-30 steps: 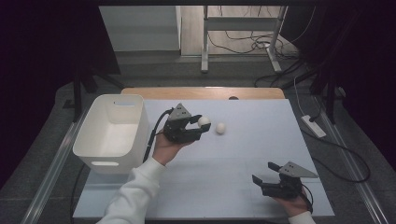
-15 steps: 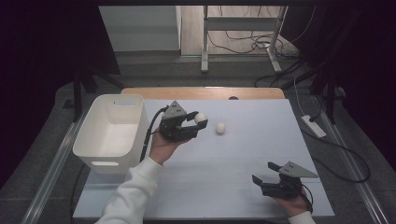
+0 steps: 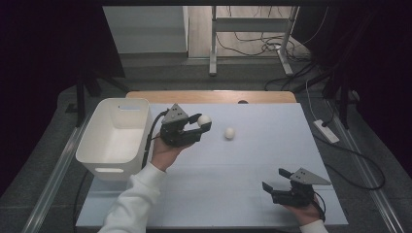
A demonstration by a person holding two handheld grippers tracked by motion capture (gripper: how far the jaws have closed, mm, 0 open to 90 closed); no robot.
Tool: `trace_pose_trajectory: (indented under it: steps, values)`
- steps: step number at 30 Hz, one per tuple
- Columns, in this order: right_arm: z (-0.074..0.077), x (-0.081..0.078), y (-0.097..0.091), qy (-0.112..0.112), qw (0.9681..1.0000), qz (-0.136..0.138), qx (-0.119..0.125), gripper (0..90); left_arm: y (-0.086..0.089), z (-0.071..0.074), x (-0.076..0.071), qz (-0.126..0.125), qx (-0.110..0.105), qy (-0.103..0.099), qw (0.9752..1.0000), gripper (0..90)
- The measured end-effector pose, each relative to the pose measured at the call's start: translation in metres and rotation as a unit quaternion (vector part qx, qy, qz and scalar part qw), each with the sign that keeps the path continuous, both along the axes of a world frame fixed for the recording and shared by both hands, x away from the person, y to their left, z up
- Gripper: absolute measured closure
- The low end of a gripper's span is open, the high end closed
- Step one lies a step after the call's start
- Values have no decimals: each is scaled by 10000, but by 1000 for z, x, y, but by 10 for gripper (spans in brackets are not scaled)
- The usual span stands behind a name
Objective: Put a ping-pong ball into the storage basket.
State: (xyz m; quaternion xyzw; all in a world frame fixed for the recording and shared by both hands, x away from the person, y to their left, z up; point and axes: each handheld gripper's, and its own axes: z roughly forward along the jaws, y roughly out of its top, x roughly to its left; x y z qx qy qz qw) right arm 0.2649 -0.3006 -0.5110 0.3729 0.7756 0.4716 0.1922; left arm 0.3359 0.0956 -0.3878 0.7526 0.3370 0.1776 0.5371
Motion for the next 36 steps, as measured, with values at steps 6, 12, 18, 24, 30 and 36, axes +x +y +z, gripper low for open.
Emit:
trace_pose_trajectory:
  steps: [6,12,18,24,30,36]
  values:
    - [0,0,0,-5,10000,7,-6,152,5,0,0,69,-7,-10,10000,511]
    - [0,0,0,-8,10000,0,-6,153,9,0,0,117,-81,-4,9999,511]
    - [0,0,0,-10,10000,-3,-5,153,14,0,-1,192,-101,-14,9998,510]
    - [0,0,0,-6,10000,4,-12,153,21,0,-1,282,-131,-35,9995,510]
    - [0,0,0,-7,10000,4,-13,153,26,1,-2,364,-166,-44,9992,510]
    - [0,0,0,-2,10000,1,-12,153,32,2,-1,453,-231,-35,9987,511]
